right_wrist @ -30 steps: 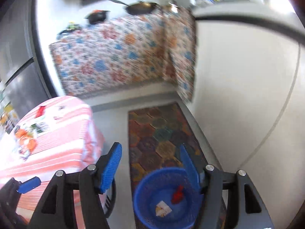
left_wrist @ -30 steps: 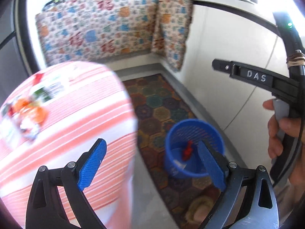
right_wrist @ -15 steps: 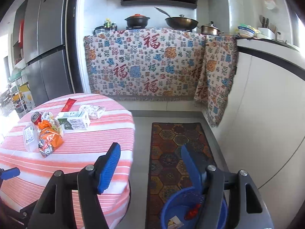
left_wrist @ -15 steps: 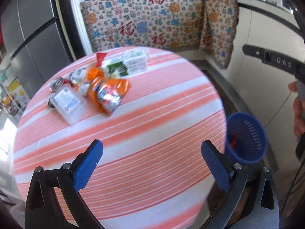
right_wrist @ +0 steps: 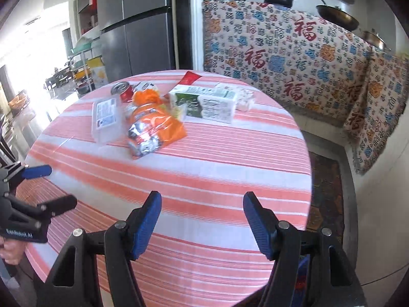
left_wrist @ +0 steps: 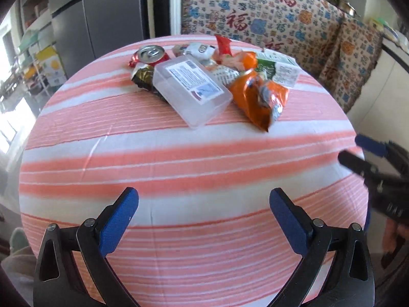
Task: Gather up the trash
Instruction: 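Move both tools back over the table, then grasp the clear plastic box with the left gripper while the right gripper grasps the orange can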
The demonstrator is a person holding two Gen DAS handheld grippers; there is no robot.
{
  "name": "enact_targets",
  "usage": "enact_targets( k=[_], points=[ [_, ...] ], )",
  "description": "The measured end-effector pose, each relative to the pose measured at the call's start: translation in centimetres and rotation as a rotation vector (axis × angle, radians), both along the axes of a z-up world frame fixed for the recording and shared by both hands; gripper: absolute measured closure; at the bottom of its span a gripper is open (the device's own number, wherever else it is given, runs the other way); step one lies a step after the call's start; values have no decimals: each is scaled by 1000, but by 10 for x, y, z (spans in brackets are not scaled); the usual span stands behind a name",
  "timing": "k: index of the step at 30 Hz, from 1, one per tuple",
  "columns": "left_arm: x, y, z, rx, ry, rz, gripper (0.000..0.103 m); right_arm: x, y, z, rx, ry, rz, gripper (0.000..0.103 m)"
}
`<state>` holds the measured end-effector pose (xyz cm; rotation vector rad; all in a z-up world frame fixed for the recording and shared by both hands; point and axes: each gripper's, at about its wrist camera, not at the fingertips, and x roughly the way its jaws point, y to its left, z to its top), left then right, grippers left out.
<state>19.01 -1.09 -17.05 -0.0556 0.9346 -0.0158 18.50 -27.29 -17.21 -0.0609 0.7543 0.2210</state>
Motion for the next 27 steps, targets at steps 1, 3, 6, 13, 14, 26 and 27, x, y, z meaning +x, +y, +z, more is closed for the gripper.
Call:
enact_targets(
  k=[1,3,6,13,14,26,27],
  points=[
    [8,6,4,-14,-8,25,1,1,9,-3,-15,1,-2,35],
    [27,13,11,-38,-24,85,1,4,23,-6,-19,8,20,35],
    [57,15,15,-39,-32,181,1,5,34,-9,-3,16,33,35],
    [118,3,-5,41,3,316,0,2,42,-14,-8,27,57,35],
    [122,3,-9,52,16,331,0,2,41,-14,-9,26,59,35],
    [75,20,-2,46,83,60,23,13,25,-4,63,21,16,35],
    [67,22,-1,37,106,13,23,14,27,-4,64,24,22,35]
  ],
)
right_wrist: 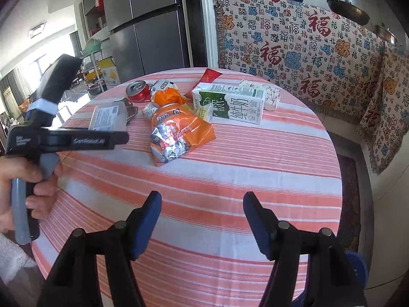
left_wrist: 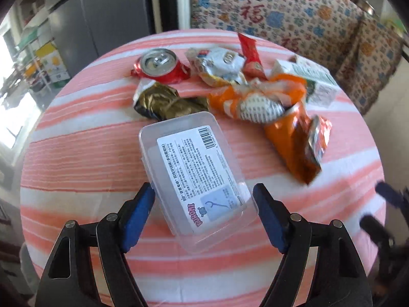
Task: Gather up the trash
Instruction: 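Grasp the clear plastic box with the left gripper while the right gripper grasps the orange can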
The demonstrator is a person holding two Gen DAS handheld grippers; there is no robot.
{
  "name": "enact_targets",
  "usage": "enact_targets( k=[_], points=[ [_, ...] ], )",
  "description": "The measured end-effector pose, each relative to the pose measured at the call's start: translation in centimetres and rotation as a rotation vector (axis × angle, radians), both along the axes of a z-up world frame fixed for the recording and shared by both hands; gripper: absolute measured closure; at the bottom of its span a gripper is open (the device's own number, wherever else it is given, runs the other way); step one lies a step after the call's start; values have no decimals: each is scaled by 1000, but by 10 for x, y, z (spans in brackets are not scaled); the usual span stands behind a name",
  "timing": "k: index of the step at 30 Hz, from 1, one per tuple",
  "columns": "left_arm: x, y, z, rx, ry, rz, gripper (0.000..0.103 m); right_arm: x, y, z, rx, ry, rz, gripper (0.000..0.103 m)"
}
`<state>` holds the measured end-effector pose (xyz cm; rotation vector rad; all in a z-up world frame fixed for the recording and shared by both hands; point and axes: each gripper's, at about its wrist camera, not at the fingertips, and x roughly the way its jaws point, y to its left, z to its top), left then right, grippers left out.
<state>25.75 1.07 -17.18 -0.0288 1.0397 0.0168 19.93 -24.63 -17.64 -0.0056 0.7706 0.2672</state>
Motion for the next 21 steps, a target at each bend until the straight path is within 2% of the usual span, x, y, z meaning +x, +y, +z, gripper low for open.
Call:
enact_targets(
  k=[3,9,13,15,17,18,19,21],
  points=[
    [-27,9,4,-1,33,-84,23,4,6,-5,2,21,31,35],
    [-48,17,0,-52,-11,-48,22,27,29,-23,75,106,46,35],
    [-48,22,-9,-62,-33,-24,21,45,52,-19,69,78,28,35],
    [-49,23,-10,-53,-37,-28,21,52,53,-19,55,71,-21,36],
    [-50,26,-12,-56,-41,-34,20,57,42,-21,85,77,-64,52],
    [-51,27,-12,-59,-45,-33,19,57,35,-21,94,83,-75,65],
    [-51,29,-12,-62,-47,-31,19,57,30,-21,84,79,-89,71],
    [-52,29,-12,-61,-51,-27,19,54,18,-18,53,64,-117,72]
  ],
)
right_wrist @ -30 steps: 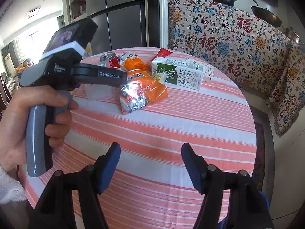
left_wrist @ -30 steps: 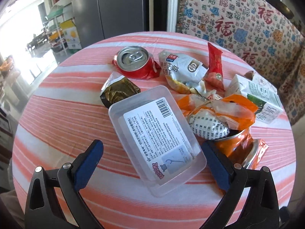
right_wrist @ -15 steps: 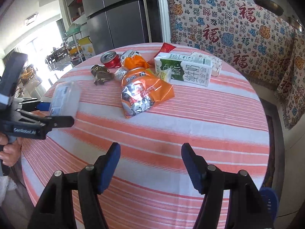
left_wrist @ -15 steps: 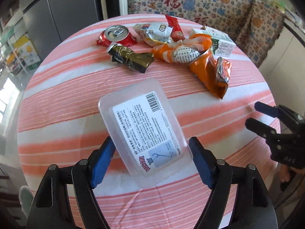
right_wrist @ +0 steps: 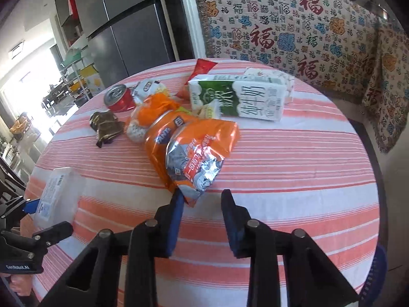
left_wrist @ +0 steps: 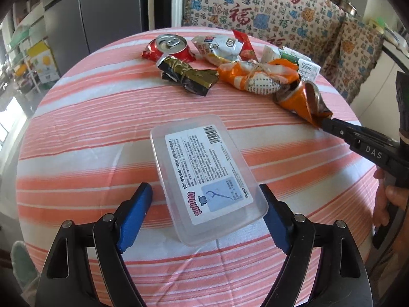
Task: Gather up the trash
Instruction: 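Grasp the clear plastic box with the left gripper while the right gripper grasps the orange can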
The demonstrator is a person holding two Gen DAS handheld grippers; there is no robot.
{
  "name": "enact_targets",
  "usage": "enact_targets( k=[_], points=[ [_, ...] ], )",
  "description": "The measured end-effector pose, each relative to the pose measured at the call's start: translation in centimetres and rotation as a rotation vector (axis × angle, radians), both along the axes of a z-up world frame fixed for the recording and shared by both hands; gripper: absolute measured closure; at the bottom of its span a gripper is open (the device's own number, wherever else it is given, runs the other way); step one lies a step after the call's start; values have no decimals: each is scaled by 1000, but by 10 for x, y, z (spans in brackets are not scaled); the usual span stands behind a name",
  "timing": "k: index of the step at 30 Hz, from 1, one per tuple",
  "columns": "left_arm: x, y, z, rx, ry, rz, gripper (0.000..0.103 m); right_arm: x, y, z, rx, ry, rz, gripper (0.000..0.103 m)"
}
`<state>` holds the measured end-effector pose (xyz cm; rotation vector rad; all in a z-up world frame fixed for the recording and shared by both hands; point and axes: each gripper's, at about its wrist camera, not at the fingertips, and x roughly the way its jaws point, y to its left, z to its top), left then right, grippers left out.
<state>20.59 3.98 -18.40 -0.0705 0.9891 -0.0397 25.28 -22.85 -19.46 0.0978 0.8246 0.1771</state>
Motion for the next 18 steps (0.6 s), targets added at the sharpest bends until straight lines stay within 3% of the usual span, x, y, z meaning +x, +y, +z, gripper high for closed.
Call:
enact_targets(
  k=[6,12,18],
  points=[
    [-2,-5,1,5,9,-6,19,-9,-25,4,-21,8,-1,72],
    [-4,-2,3,-9,11,1,19,-15,2,14,-98,-54,144,72],
    [0,-2,9,-11,4,-6,20,-5,4,14,-128,-86,123,72]
  ],
)
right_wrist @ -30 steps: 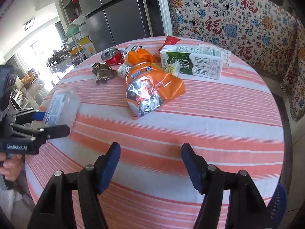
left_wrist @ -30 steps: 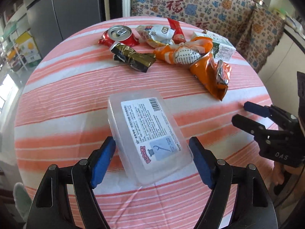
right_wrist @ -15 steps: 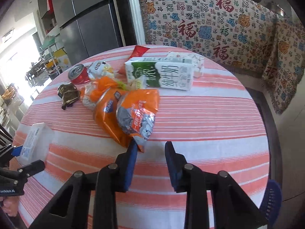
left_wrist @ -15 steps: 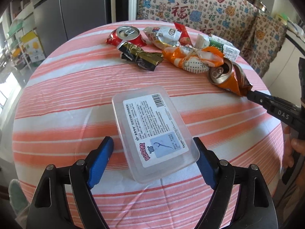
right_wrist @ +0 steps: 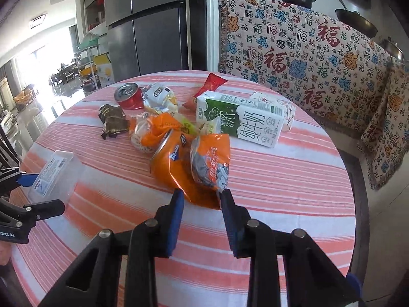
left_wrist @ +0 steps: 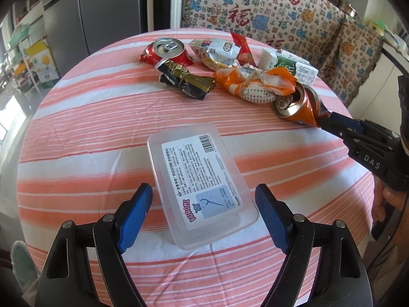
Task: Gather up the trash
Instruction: 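Grasp the clear plastic box with the left gripper while the right gripper grasps the orange can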
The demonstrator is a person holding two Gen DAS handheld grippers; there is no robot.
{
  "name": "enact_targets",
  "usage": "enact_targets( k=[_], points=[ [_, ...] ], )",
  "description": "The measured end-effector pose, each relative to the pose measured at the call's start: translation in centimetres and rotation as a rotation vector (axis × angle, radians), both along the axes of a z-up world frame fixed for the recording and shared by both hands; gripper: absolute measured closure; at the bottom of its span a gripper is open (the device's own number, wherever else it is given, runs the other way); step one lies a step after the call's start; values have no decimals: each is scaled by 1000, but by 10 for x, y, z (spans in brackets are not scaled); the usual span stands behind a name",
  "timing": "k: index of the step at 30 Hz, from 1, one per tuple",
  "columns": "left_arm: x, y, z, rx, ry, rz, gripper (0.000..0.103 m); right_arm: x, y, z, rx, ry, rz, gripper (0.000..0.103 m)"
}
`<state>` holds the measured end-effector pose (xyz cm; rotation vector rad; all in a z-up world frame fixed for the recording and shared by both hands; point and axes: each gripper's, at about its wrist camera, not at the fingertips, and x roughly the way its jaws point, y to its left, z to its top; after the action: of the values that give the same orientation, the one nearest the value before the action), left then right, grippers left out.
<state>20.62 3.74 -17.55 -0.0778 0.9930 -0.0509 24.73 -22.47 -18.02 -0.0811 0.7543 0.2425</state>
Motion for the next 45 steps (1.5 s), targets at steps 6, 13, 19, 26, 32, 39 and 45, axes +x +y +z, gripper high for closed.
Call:
enact_targets(
  k=[6,13,19,26,32,39,45],
  points=[
    [0,4,-1,-20,3,18,20,0,-7,9,54,-16,-50,45],
    [-2,2,-5,-27,15,-1,25,14,-5,8,46,-14,-44,46],
    [-4,5,-4,-35,13,3,25,14,-17,5,-54,17,-3,67],
    [-6,6,-2,-34,9,13,25,4,-71,9,-70,28,-155,62],
    [-7,6,-4,-56,11,29,25,-29,-64,12,214,69,-230,15],
    [-8,2,-4,-23,18,9,25,-11,0,-12,138,98,-405,15],
    [-4,-5,-5,20,26,-1,29,4,-11,-13,164,71,-495,15]
  ],
)
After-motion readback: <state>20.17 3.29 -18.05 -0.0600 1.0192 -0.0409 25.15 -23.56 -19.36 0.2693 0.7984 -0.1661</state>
